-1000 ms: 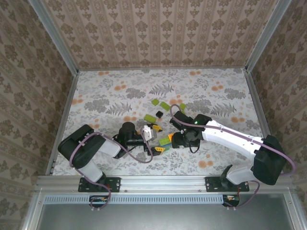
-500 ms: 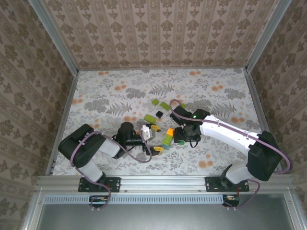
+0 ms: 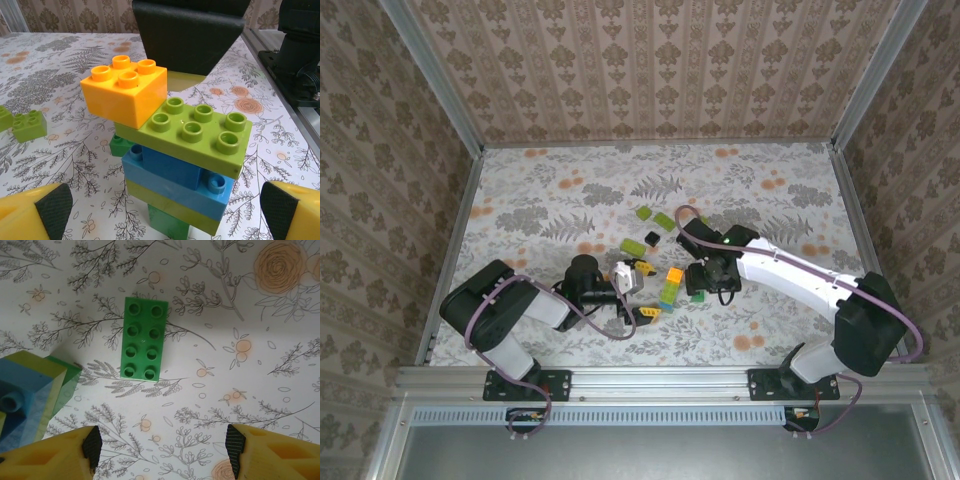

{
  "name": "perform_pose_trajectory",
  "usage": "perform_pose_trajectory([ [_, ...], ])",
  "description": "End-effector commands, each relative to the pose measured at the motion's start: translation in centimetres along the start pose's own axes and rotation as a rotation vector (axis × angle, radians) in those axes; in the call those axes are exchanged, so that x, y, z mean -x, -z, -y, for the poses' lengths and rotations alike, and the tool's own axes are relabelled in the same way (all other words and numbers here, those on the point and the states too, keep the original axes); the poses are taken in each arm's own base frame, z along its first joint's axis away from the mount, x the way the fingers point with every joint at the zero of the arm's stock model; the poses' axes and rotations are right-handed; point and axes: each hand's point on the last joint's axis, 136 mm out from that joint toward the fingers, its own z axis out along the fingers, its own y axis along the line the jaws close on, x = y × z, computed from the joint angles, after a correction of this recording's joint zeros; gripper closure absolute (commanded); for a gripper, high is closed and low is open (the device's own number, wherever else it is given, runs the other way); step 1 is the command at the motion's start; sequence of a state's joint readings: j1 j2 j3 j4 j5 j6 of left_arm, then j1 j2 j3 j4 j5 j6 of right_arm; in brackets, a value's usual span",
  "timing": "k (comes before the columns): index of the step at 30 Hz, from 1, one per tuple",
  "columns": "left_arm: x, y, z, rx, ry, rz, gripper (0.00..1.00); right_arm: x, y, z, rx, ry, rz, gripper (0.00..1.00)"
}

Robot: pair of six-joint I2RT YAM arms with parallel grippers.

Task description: Assemble a carrot with lego

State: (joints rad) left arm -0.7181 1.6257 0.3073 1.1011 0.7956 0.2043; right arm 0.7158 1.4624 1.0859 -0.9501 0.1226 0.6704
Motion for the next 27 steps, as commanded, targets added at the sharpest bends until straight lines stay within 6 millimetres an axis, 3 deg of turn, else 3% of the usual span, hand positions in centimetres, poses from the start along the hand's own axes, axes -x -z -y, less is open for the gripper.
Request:
perform_pose_trajectory([
  [1, 0.2, 0.4, 0.0, 0.001, -0.02, 0.006, 0.0, 0.9, 0.4, 0.4, -0.033, 0.015, 0.012, 0.31],
  [21, -0.4, 0.5, -0.2, 0.011, -0.013, -0.009, 0.0, 4.4, -0.8, -0.7, -0.023, 0.04, 0.026, 0.31],
  [27, -0.6, 0.5, -0.4, 0.018, -0.006, -0.017, 0.0, 5.6, -0.6, -1.9, 0.013, 0.056, 0.038, 0.31],
])
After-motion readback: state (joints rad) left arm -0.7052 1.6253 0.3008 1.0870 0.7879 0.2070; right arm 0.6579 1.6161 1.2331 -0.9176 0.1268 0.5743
